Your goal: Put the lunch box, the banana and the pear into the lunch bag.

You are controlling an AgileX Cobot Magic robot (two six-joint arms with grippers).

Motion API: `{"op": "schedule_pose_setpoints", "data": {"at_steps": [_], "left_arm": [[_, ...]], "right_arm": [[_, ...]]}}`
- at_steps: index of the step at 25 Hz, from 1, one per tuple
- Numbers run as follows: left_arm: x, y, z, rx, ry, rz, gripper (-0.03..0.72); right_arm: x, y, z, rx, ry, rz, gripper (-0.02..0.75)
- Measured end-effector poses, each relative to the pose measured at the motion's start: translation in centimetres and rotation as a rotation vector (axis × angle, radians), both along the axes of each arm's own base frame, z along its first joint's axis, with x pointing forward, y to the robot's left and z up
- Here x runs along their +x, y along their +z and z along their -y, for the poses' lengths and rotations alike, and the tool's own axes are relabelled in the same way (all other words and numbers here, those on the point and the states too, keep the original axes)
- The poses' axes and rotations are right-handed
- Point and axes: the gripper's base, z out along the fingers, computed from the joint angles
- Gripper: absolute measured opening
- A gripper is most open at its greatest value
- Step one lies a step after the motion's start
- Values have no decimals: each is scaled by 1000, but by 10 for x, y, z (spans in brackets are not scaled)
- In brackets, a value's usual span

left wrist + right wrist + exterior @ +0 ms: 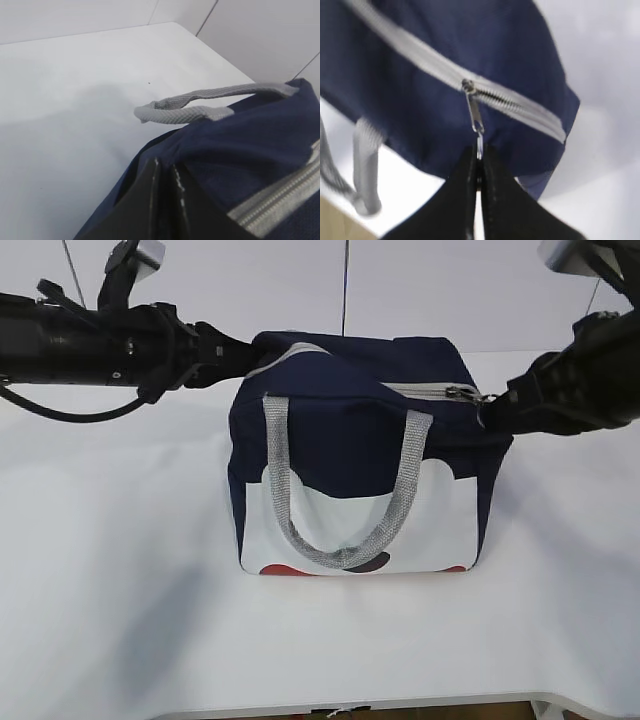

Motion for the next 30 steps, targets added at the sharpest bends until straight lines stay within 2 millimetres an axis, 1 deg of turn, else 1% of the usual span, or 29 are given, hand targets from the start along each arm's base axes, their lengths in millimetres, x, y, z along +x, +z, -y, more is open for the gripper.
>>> {"op": "schedule_pose_setpoints", "data": {"at_steps": [5,8,11,16,21,25,30], "left_arm": [[1,0,-1,0,15,-2,-10],[1,0,-2,0,16,-2,-10],[1,0,-2,0,16,-2,-10],[1,0,-2,-1,18,-3,-10],[1,-1,-2,10,15,-1,-10],[1,-1,-2,13,18,-1,-10],[2,-1,-2,15,21,-1,-10]], "right_arm": [[12,11,1,168,-175,72,18],[16,17,1,299,-278,68,18],[21,16,0,399,-354,30,18],[29,12,2,474,-447,-1,18],[35,2,1,562,-547,-95,18],[38,-1,1,637,-619,-162,18],[38,-1,2,690,-672,-189,18]]}}
